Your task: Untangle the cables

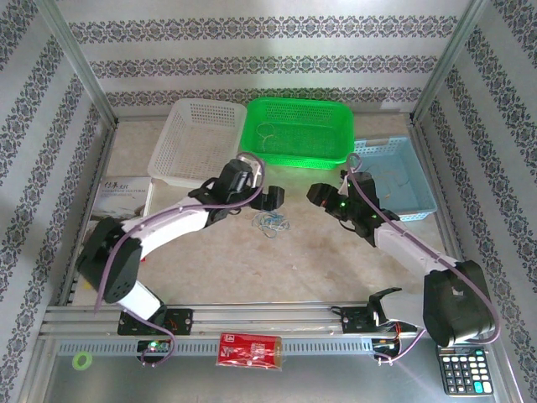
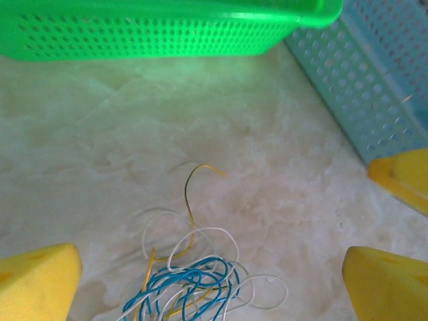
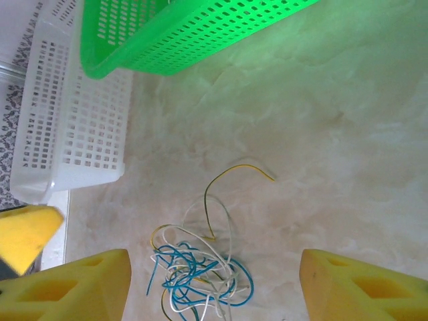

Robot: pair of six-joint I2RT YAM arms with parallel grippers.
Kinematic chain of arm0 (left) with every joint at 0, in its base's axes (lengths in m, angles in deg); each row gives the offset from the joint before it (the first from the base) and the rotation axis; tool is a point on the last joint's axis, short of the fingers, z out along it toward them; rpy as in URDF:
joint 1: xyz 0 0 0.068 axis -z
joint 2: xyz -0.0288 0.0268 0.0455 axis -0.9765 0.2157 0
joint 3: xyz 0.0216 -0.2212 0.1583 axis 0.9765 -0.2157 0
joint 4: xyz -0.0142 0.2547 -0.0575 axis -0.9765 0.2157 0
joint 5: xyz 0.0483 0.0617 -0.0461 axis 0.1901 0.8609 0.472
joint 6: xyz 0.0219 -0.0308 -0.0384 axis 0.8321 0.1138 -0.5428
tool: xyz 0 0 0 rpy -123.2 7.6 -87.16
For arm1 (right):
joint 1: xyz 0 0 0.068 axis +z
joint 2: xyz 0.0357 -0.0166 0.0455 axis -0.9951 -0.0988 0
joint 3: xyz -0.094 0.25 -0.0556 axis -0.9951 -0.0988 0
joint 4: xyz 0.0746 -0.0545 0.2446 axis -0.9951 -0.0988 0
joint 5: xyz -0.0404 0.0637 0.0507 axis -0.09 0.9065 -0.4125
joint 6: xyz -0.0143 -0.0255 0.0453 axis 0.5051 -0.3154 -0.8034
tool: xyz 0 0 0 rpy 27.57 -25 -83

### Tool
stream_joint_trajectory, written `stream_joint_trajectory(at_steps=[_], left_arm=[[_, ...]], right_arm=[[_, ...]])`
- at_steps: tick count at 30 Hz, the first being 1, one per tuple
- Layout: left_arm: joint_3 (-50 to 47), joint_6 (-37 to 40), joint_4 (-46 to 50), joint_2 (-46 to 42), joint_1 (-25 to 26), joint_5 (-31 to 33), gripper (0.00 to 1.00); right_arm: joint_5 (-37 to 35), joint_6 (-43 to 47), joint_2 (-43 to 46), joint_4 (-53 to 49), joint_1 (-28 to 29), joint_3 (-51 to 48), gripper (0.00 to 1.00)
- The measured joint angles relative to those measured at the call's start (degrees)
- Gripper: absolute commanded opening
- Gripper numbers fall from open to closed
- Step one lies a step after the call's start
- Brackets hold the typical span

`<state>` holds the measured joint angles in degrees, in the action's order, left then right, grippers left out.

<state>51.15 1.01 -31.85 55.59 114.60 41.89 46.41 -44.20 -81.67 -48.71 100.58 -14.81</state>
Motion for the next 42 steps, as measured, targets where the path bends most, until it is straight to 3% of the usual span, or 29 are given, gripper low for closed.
stream_joint_trajectory(at_steps=[11, 19, 26, 38, 42], left_arm=[[10.58, 4.66, 8.17, 14.62, 1.25, -0.74, 0.94], [10.62, 5.75, 10.38, 18.29, 1.60, -0.85, 0.79], [10.45, 6.21, 10.25, 18.56, 1.95, -1.46, 0.59], [4.87, 6.84, 4.20, 18.34, 1.97, -3.28, 0.09], [2.73, 6.93, 1.57, 16.94, 1.97, -3.65, 0.01]], right_arm=[[-0.70, 0.31, 2.67, -0.33, -1.90, -0.85, 0.68], [0.42, 0.33, 2.14, -0.26, -1.90, -1.14, 0.68], [1.92, 0.31, -0.81, -0.24, -1.86, -1.14, 0.67], [2.86, 0.28, -4.90, 0.31, 0.17, 0.17, 0.66], [3.23, 0.04, -6.47, 1.51, 0.83, 1.03, 0.66]])
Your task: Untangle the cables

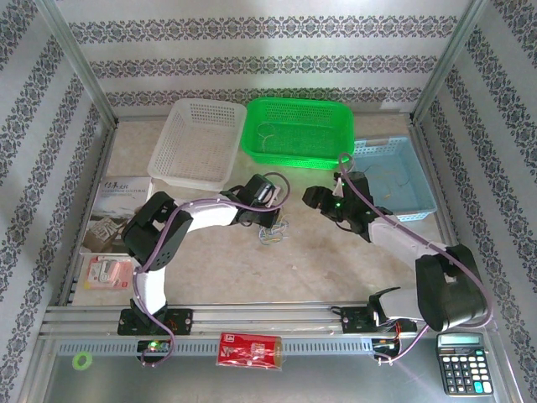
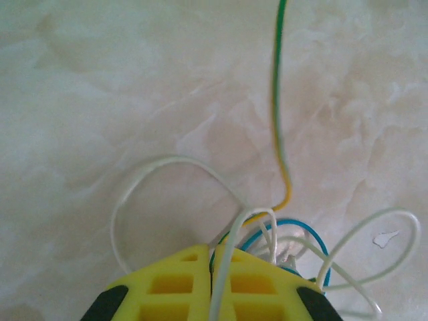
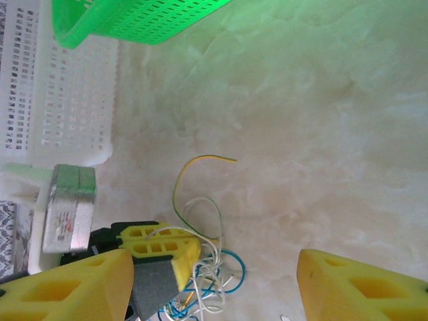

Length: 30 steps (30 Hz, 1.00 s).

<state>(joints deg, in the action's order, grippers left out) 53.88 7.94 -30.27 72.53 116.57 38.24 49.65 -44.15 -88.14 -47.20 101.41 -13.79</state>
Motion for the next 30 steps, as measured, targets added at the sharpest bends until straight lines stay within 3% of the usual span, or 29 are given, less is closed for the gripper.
stream_joint_trajectory(at_steps=[9, 24, 30], left_arm=[[-5.05, 0.04, -5.20, -3.63, 0.00, -0.66, 0.00], [-5.20, 0.04, -7.63, -3.98, 0.00, -1.05, 0.00], [-5.75, 0.07, -7.98, -3.98, 0.00, -1.27, 0.00]], right_arm=[[1.73, -2.67, -5.49, 3.74, 0.35, 1.99, 0.65], [4.96, -9.29, -15.58, 11.65, 3.08, 4.37, 0.64], [5.66, -11.78, -19.67, 14.86, 3.45, 7.48, 0.59]])
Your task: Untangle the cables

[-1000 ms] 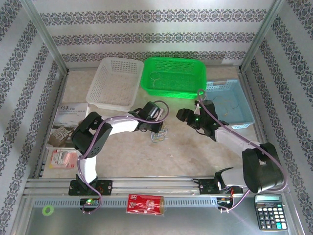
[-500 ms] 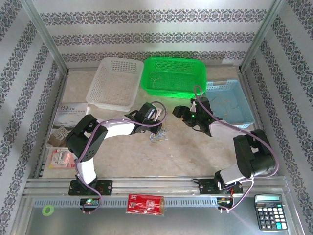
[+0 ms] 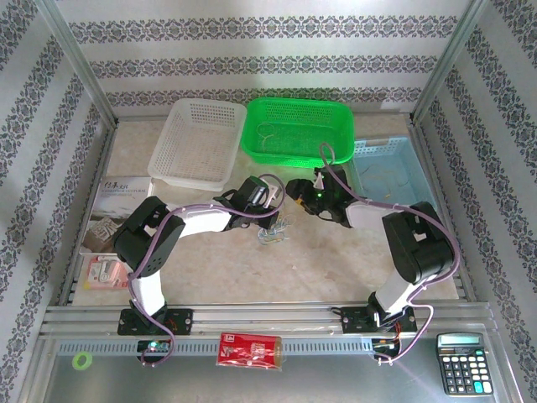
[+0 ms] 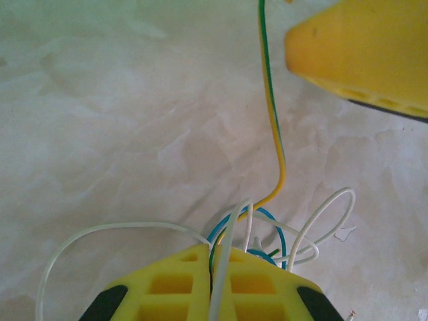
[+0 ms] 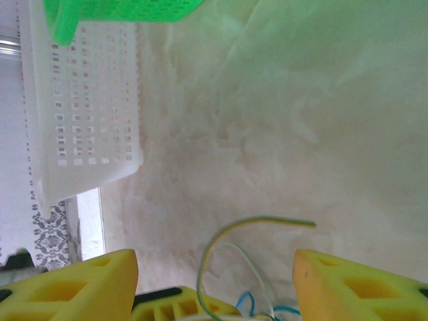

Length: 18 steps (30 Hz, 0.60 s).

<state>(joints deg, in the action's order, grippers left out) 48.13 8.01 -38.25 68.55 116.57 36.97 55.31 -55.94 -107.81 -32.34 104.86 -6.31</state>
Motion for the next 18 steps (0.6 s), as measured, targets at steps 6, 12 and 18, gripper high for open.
stream_joint_trajectory(at_steps=[6, 12, 18], left_arm=[[-0.46, 0.00, -0.61, -0.02, 0.00, 0.00, 0.00], [-1.36, 0.00, -1.53, -0.02, 0.00, 0.00, 0.00], [-2.25, -0.02, -2.32, -0.76, 0.00, 0.00, 0.00]], right_arm=[[0.81, -1.92, -3.98, 2.43, 0.00, 3.17, 0.35], [1.49, -3.56, -6.19, 4.44, 0.00, 4.04, 0.02], [2.12, -4.02, -6.08, 5.46, -0.17, 4.11, 0.00]])
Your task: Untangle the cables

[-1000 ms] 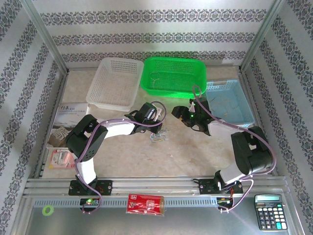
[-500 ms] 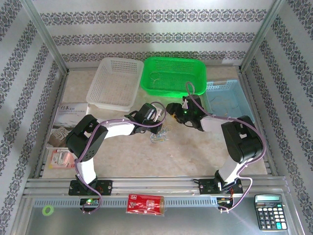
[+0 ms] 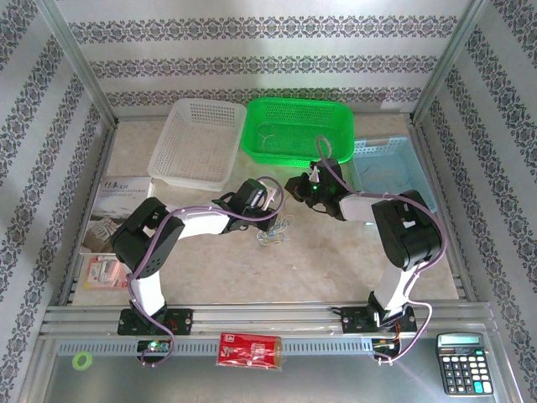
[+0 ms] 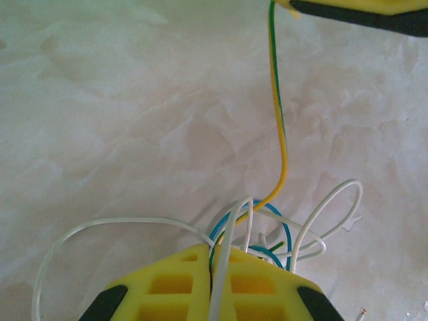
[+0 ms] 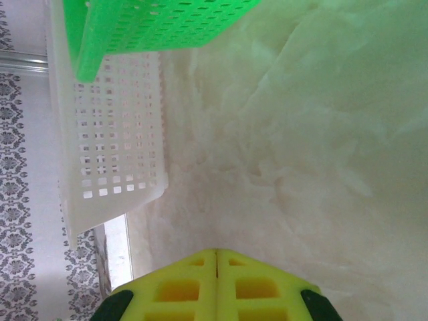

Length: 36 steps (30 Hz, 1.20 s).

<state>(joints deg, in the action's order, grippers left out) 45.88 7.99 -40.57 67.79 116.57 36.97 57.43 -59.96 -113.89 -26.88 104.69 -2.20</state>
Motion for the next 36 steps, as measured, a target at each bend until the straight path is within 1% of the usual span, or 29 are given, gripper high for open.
stream_joint_trajectory(at_steps=[6, 7, 9, 10, 11, 14, 19, 25, 32, 36], left_arm=[[-0.55, 0.02, -0.87, -0.24, 0.00, 0.00, 0.00], [-0.70, 0.02, -0.90, -0.24, 0.00, 0.00, 0.00], [-0.90, 0.00, -1.01, -0.24, 0.00, 0.00, 0.00], [-0.90, 0.00, -1.05, -0.26, 0.00, 0.00, 0.00], [-0.90, 0.00, -1.16, -0.26, 0.00, 0.00, 0.00], [-0.90, 0.00, -1.29, -0.26, 0.00, 0.00, 0.00], [-0.92, 0.00, -1.40, -0.26, 0.00, 0.00, 0.00], [-0.90, 0.00, -2.23, -0.26, 0.00, 0.00, 0.00], [-0.92, 0.00, -2.67, -0.26, 0.00, 0.00, 0.00], [-0.92, 0.00, -2.84, -0.26, 0.00, 0.00, 0.00]], right_arm=[[0.26, 0.63, 3.39, -0.46, -1.05, -0.15, 0.00], [0.28, 1.01, 4.39, -0.72, -1.11, -0.20, 0.03], [0.15, 1.70, 6.80, -1.36, -1.14, -0.37, 0.26], [0.13, 2.21, 8.13, -1.88, -1.14, -0.57, 0.34], [-0.04, 2.73, 9.25, -2.23, -1.14, -0.85, 0.39], [-0.90, 3.34, 13.18, -3.41, -1.14, -2.89, 0.52], [-2.78, 2.38, 17.31, -4.63, -1.11, -7.91, 0.64], [-3.54, -0.81, 16.41, -4.31, -0.35, -11.02, 0.68], [-3.48, -6.14, 9.31, 1.38, 2.14, -10.99, 0.68], [-3.52, -7.78, 6.16, 2.86, 2.58, -9.84, 0.65]])
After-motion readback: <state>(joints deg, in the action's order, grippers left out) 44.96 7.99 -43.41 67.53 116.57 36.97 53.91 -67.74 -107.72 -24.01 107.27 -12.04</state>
